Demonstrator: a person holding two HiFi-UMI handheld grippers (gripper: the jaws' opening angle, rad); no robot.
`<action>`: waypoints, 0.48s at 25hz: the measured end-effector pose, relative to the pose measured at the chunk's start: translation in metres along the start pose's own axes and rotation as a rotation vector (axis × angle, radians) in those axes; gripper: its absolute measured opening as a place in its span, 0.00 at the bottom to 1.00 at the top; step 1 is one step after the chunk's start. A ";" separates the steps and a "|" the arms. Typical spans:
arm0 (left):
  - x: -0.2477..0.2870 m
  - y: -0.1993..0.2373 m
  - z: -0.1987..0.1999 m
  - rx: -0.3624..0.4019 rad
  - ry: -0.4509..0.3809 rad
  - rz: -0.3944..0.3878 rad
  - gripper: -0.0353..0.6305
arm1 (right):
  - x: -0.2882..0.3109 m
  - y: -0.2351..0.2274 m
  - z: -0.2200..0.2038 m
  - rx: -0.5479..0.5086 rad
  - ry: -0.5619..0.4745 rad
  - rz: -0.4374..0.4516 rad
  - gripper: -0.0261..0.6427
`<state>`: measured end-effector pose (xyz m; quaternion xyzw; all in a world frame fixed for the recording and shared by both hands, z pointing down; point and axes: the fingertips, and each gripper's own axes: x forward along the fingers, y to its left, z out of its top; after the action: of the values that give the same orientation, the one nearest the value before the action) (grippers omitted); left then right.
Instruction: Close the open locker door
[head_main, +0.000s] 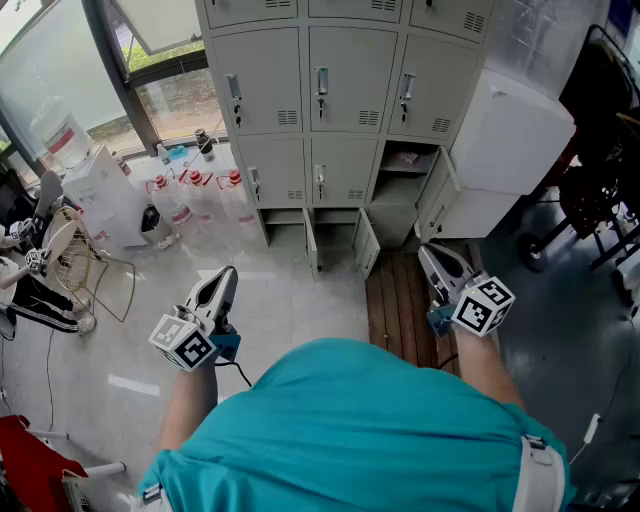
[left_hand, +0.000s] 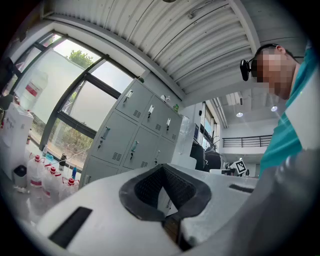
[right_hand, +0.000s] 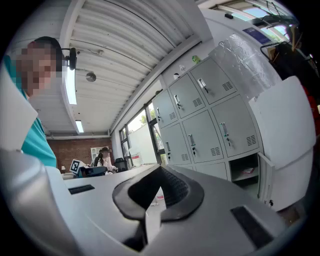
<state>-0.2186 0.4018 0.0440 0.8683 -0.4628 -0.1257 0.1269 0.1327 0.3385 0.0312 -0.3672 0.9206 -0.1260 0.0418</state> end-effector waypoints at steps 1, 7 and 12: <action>0.000 0.000 0.000 0.000 0.000 -0.001 0.06 | 0.000 0.000 0.000 0.000 0.001 -0.002 0.04; 0.002 0.001 -0.002 -0.005 0.001 -0.009 0.06 | -0.001 -0.001 -0.002 0.001 -0.005 -0.005 0.03; 0.007 -0.001 -0.002 -0.003 0.006 -0.018 0.06 | -0.004 -0.006 0.000 0.017 -0.014 -0.012 0.04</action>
<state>-0.2135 0.3963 0.0447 0.8724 -0.4546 -0.1252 0.1286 0.1394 0.3374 0.0324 -0.3732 0.9170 -0.1312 0.0506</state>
